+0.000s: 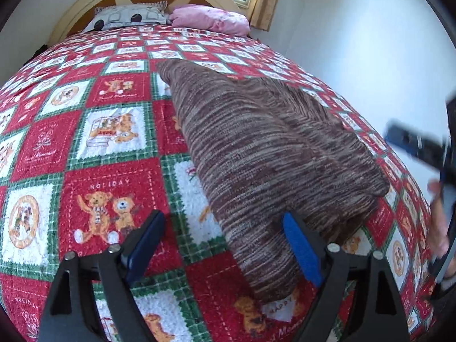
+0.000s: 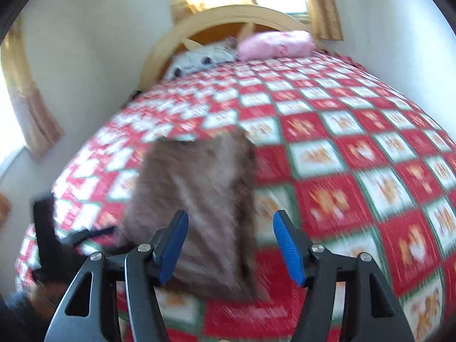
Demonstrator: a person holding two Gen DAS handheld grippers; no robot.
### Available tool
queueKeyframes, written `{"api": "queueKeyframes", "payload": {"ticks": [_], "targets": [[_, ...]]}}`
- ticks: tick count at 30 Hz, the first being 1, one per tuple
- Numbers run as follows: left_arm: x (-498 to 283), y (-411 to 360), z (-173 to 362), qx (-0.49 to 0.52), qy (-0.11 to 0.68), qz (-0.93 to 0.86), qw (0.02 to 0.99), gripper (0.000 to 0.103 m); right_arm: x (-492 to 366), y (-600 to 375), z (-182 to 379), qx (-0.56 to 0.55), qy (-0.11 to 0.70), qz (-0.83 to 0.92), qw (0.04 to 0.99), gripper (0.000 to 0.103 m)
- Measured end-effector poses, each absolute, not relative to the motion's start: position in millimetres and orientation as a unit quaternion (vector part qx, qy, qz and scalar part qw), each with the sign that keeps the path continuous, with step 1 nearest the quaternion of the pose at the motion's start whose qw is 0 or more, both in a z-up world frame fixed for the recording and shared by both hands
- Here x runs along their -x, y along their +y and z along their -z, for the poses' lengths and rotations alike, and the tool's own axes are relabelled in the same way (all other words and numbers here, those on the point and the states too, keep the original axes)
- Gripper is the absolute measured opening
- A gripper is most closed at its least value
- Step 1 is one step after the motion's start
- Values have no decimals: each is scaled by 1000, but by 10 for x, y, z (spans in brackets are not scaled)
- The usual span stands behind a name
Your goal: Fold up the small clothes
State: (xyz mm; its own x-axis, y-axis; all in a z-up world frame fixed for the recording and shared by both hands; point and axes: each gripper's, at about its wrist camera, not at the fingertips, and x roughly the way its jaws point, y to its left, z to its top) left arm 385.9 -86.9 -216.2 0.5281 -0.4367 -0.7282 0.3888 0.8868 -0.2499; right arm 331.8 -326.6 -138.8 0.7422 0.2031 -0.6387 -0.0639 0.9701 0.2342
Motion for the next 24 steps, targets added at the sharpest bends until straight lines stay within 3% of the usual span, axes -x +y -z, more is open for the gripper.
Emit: {"api": "queueKeyframes", "payload": {"ticks": [4,10,11,12,15,24], "targets": [[-3842,-990,2189,-5,427,231,874,97,-3840,-3055,1345,-108,368,-137,913,63],[-3783,-968,2201,-17,428,230,874,101,-4554,-3140,2023,-105,470,-74,873,63],[-3786,-973,2202,-18,429,230,873,101,-4542,-3198,2055,-98,459,-56,881,63],[-3791,-973,2203,-18,429,231,873,101,-4520,-3227,2067,-90,459,-41,883,69],[-3800,-927,2194,-3,425,238,873,101,-4399,-3276,2019,-105,460,-34,881,70],[-3790,-657,2167,77,413,237,876,101,-4285,-2308,1357,32,353,-100,930,69]]}}
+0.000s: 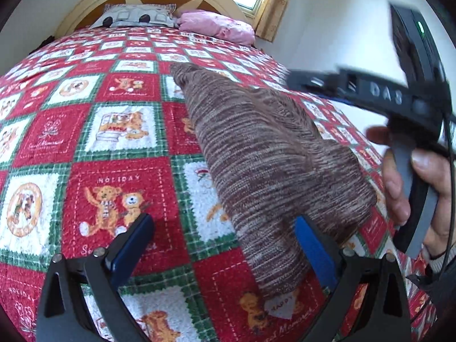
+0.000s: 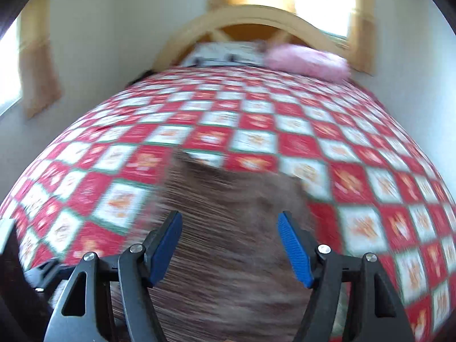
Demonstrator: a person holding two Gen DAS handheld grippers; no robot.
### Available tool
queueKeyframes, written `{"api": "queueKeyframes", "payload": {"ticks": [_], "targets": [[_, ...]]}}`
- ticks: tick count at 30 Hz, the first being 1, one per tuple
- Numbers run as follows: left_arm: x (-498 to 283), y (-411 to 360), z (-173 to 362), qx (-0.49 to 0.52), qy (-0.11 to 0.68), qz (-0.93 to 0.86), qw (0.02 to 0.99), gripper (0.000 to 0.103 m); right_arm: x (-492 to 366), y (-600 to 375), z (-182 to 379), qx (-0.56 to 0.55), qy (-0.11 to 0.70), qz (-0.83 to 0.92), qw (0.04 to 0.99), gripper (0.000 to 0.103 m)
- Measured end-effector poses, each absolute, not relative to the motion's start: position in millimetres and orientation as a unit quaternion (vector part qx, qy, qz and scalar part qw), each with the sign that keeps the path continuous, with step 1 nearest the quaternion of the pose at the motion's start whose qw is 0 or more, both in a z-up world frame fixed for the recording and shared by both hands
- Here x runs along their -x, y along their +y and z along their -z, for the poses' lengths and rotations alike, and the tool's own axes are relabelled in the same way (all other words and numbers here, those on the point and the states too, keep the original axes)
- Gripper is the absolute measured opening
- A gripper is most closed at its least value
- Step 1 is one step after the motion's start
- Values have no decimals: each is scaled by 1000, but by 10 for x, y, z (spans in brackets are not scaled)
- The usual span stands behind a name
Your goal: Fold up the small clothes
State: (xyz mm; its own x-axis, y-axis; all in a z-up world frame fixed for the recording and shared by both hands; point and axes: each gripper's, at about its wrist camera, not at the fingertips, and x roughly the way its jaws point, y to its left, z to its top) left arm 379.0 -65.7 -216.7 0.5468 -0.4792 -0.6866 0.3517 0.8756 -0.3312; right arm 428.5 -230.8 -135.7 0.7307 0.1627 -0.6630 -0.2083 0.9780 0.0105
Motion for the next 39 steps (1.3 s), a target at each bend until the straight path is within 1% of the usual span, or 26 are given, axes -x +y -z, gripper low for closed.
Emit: {"api": "queueKeyframes", "payload": {"ticks": [2,3,4,5,7,10,11,13,15,16,19,20,21,26,27,28,29,32,39], "targets": [[-3784,-670,2163,74,413,236,877,101,-4416,-2057,1437,32,375,-143,915,67],[-3780,-676,2162,72,412,234,877,101,-4532,-1954,1548,38,397,-148,905,52],[-3773,-675,2164,71,412,233,878,101,-4676,-1873,1728,46,436,-147,887,31],[-3769,-671,2164,72,412,231,878,101,-4803,-1822,1944,48,474,-141,868,31],[-3776,-660,2166,76,412,231,878,101,-4833,-1787,1985,59,455,-143,877,31],[-3780,-659,2172,77,412,229,878,101,-4794,-1875,1891,31,463,-156,872,32],[-3777,-670,2172,74,413,228,879,101,-4762,-1939,1840,23,459,-162,873,33],[-3769,-684,2171,70,413,226,879,102,-4706,-2104,1736,13,441,-161,883,44],[-3778,-716,2172,60,416,223,880,103,-4694,-2377,1656,-14,417,-146,897,44],[-3780,-727,2175,57,417,223,879,103,-4700,-2564,1666,-35,421,-126,898,44],[-3779,-752,2179,45,420,218,880,103,-4811,-2889,1869,-43,465,-49,883,44],[-3776,-753,2178,44,420,217,880,103,-4822,-2973,1957,-46,477,-42,877,44],[-3774,-747,2180,44,420,217,880,103,-4794,-3046,1969,-55,471,-51,879,44],[-3780,-783,2179,31,424,209,881,103,-4693,-3177,1863,-75,446,-74,889,44],[-3785,-798,2179,26,426,207,880,103,-4690,-3210,1836,-80,437,-73,893,49],[-3788,-808,2176,23,428,206,880,103,-4677,-3269,1810,-87,430,-71,896,57],[-3793,-813,2173,23,429,204,880,103,-4675,-3343,1796,-99,426,-71,896,60],[-3825,-814,2159,27,436,201,877,103,-4741,-3520,1836,-130,440,-79,885,60],[-3950,-902,2163,21,446,199,873,103,-4854,-3704,2019,-144,459,-93,872,60]]}}
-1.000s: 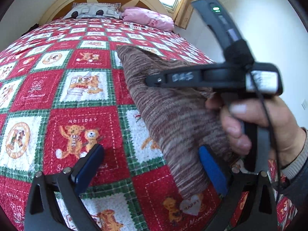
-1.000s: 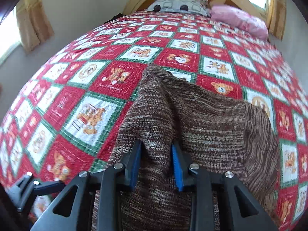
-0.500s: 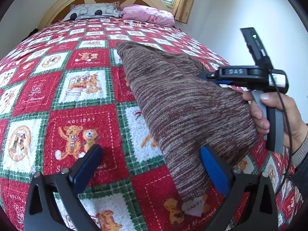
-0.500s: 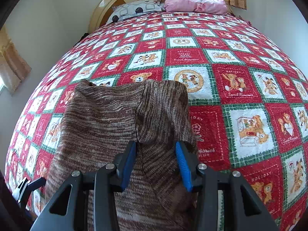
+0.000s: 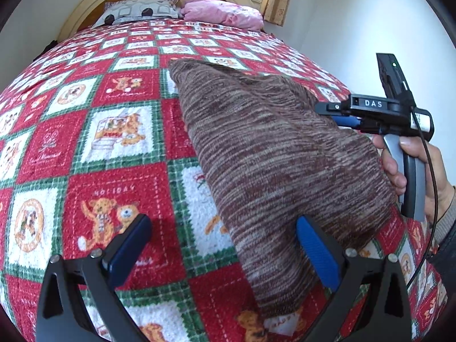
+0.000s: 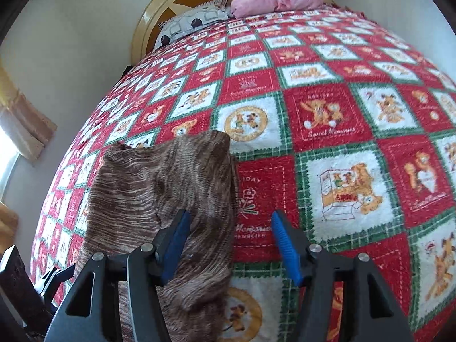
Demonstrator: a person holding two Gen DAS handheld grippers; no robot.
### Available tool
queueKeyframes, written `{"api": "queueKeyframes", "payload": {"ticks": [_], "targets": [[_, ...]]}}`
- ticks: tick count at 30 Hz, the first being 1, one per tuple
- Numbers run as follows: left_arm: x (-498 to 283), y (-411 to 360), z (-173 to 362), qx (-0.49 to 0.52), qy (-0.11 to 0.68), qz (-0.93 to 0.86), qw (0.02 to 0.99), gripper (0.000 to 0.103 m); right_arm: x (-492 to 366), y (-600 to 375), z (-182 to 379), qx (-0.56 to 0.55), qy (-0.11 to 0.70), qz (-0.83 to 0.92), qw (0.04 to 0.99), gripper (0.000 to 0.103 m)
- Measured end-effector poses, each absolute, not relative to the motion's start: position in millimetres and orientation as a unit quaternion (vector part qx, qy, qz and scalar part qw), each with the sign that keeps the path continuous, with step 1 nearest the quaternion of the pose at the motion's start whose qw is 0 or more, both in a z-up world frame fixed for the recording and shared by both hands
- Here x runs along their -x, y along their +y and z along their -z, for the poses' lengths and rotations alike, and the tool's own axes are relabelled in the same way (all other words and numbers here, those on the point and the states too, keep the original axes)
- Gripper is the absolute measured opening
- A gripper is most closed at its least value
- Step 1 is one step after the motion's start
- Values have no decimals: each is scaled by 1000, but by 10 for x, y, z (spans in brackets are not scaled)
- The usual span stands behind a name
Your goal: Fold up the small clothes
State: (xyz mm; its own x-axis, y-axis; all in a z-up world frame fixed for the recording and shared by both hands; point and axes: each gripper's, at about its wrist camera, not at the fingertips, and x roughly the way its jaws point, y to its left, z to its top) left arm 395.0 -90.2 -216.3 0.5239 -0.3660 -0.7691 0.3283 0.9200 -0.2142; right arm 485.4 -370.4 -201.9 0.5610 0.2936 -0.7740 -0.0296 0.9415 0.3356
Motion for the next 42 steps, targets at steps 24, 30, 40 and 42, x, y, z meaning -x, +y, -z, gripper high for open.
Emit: {"api": "queueKeyframes", "payload": {"ticks": [24,30,40,42], "targets": [[-4128,-1057,2192,18,440,218,871,102,-5011,-3628,2234,-168,432,-157,872,38],[-4032,-1065,2169,21,425,237,873,78,-5021,-3649,2253,-174,430,-158,872,38],[-4101,-1133,2198,26,440,270,856,91,-5027,-3726,2311,-203,422,-179,865,33],[-4084,-1201,2196,6,440,264,858,92,-5017,-3710,2305,-198,421,-177,867,33]]}}
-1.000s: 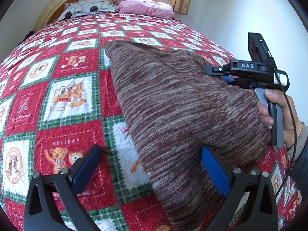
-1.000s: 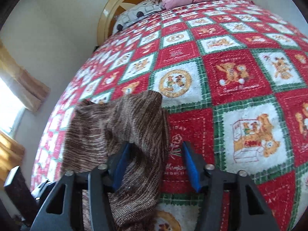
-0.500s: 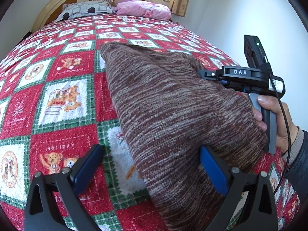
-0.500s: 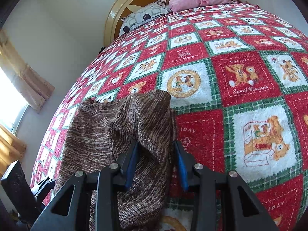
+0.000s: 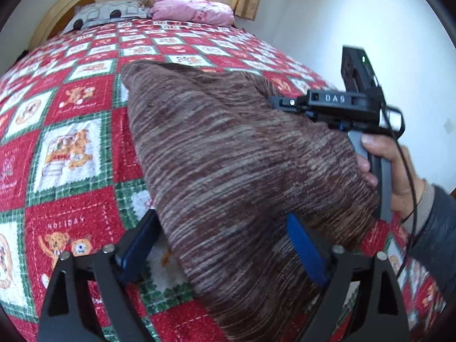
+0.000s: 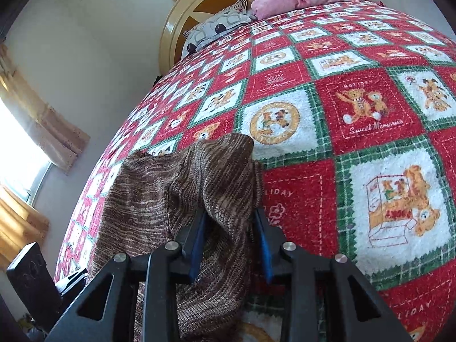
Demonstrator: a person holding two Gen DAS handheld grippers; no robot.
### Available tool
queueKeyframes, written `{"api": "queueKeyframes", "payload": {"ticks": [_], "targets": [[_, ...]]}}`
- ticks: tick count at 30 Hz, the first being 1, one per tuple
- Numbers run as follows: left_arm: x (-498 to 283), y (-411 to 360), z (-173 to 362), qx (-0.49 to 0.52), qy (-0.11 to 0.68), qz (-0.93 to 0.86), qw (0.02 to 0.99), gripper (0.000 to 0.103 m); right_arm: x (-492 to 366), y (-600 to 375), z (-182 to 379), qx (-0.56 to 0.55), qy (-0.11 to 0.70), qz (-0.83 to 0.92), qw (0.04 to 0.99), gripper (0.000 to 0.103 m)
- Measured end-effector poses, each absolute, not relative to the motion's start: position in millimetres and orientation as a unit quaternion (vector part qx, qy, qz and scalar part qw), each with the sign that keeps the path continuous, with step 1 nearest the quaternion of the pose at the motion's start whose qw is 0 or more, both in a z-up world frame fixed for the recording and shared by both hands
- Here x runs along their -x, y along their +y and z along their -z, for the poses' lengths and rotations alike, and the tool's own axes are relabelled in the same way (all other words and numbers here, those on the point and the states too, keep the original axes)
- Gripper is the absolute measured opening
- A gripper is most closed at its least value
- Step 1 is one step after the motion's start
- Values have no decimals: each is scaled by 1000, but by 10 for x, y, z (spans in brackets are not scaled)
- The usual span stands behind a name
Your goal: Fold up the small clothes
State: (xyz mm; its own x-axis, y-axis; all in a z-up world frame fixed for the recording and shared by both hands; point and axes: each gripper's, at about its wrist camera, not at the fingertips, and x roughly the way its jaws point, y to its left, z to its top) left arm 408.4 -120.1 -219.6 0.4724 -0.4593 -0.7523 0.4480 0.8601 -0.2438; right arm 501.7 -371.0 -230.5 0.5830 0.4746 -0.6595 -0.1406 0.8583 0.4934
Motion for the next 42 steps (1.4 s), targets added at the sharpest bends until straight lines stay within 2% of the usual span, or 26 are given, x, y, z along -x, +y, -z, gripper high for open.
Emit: {"api": "queueKeyframes", "payload": {"ticks": [4,9,14,16,18,21,27,42], "targets": [[-4046,-1152,2188,17,436,267,859,88,-4988,-3645,2280,-180,419,-182,871,32],[-4014,-1081,2177,32,430,269,861,70,-5016,-3688,2298,-196,425,-190,863,26],[-3990,-1070,2173,35,425,272,863,62,-5002,-3665,2287,-188,421,-187,867,24],[-3987,-1065,2165,36,423,275,863,56,-4991,-3644,2274,-180,420,-182,871,22],[-3965,-1056,2139,36,421,278,862,41,-4969,-3606,2236,-170,419,-176,875,20],[-3946,-1019,2093,44,424,280,860,29,-4919,-3579,2142,-170,413,-171,878,19],[-3836,-994,1985,32,415,274,867,24,-4773,-3517,1967,-164,394,-163,890,18],[-3441,-715,1552,9,386,268,883,24,-4363,-3172,1656,-174,382,-174,891,17]]}}
